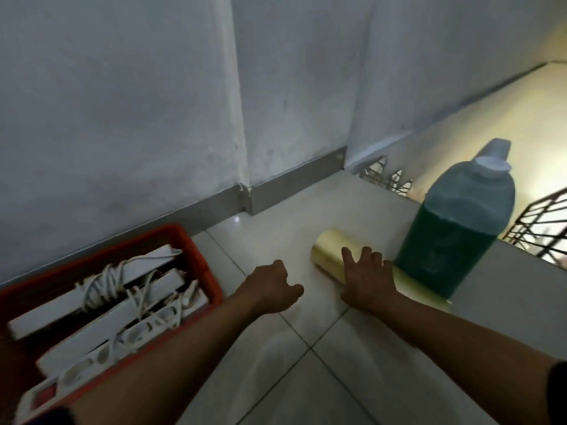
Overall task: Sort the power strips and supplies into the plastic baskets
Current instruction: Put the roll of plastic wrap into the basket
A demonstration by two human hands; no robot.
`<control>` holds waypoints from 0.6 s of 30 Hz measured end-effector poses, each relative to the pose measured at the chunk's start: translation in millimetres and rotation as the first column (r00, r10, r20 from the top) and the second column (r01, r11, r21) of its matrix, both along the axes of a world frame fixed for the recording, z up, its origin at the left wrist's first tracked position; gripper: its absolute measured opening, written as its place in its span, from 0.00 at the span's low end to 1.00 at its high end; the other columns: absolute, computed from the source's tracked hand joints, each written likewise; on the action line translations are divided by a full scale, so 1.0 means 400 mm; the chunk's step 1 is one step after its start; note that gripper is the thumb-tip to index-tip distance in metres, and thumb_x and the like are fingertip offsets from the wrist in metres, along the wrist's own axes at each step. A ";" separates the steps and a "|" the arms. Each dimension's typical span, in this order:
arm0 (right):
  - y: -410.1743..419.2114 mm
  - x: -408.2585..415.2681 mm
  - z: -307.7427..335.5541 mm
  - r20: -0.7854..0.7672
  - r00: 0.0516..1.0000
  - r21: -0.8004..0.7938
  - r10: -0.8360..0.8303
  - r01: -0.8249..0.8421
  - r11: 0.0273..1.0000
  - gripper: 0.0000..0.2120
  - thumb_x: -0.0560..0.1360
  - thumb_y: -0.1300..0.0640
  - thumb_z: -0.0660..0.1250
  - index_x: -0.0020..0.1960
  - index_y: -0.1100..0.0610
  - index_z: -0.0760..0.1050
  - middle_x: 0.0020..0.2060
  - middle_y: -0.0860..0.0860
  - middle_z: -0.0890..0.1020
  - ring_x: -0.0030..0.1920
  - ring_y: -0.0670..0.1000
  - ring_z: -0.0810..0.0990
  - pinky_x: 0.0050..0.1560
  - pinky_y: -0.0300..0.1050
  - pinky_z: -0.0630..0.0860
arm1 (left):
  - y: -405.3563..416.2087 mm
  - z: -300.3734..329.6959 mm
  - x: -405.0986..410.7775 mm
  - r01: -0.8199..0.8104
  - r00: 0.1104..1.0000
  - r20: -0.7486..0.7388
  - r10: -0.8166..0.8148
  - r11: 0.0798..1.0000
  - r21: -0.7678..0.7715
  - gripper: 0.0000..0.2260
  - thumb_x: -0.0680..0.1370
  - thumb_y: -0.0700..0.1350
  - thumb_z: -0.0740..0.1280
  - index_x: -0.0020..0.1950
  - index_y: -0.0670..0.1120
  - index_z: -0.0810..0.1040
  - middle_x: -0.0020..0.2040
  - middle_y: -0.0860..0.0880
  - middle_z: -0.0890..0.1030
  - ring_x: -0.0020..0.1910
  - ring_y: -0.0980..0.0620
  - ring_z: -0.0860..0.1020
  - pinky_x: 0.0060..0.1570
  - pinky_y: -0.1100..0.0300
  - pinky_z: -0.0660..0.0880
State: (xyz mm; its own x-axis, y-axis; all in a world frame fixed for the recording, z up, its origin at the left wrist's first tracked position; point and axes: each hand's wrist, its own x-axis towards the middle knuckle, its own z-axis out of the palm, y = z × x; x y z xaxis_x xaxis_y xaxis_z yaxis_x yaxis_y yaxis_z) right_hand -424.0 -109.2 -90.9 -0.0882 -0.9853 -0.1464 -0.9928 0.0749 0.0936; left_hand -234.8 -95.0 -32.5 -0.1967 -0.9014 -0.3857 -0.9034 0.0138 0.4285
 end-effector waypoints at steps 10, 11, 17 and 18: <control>-0.017 -0.117 -0.057 0.020 0.989 0.064 -0.145 0.143 0.988 0.57 0.65 0.39 0.73 0.76 0.48 0.34 0.69 0.65 0.62 0.66 0.64 0.64 0.61 0.60 0.67 | -0.023 -0.117 -0.097 -0.077 0.981 -0.166 0.098 0.988 0.131 0.22 0.77 0.55 0.63 0.66 0.45 0.69 0.63 0.44 0.75 0.58 0.48 0.75 0.49 0.61 0.70; -0.016 -0.116 -0.059 0.016 0.989 0.053 -0.146 0.145 0.988 0.57 0.64 0.39 0.73 0.76 0.47 0.35 0.69 0.64 0.62 0.66 0.64 0.63 0.61 0.60 0.66 | -0.023 -0.120 -0.093 -0.095 0.976 -0.183 0.119 0.986 0.135 0.21 0.77 0.55 0.64 0.66 0.46 0.69 0.62 0.45 0.76 0.55 0.49 0.75 0.46 0.61 0.69; 0.011 -0.098 -0.053 0.073 0.981 0.043 -0.180 0.177 0.983 0.57 0.62 0.34 0.72 0.76 0.46 0.37 0.69 0.62 0.62 0.67 0.63 0.62 0.61 0.59 0.66 | -0.021 -0.129 -0.027 -0.207 0.922 -0.287 0.259 0.958 0.200 0.18 0.75 0.57 0.65 0.60 0.49 0.72 0.59 0.45 0.77 0.52 0.48 0.77 0.47 0.58 0.74; 0.017 -0.087 -0.051 0.097 0.978 0.049 -0.185 0.181 0.982 0.57 0.62 0.34 0.72 0.75 0.46 0.37 0.68 0.62 0.62 0.67 0.64 0.62 0.61 0.59 0.67 | -0.020 -0.125 -0.011 -0.235 0.906 -0.305 0.294 0.948 0.216 0.17 0.75 0.56 0.65 0.59 0.48 0.72 0.57 0.45 0.78 0.52 0.48 0.78 0.48 0.56 0.74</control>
State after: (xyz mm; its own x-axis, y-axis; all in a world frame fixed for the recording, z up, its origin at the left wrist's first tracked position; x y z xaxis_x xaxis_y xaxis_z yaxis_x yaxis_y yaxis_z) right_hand -458.8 -102.2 -111.1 -0.2496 -0.9469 -0.2026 -0.9670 0.2548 0.0005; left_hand -239.1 -103.2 -82.6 -0.1027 -0.8643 -0.4924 -0.6704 -0.3055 0.6761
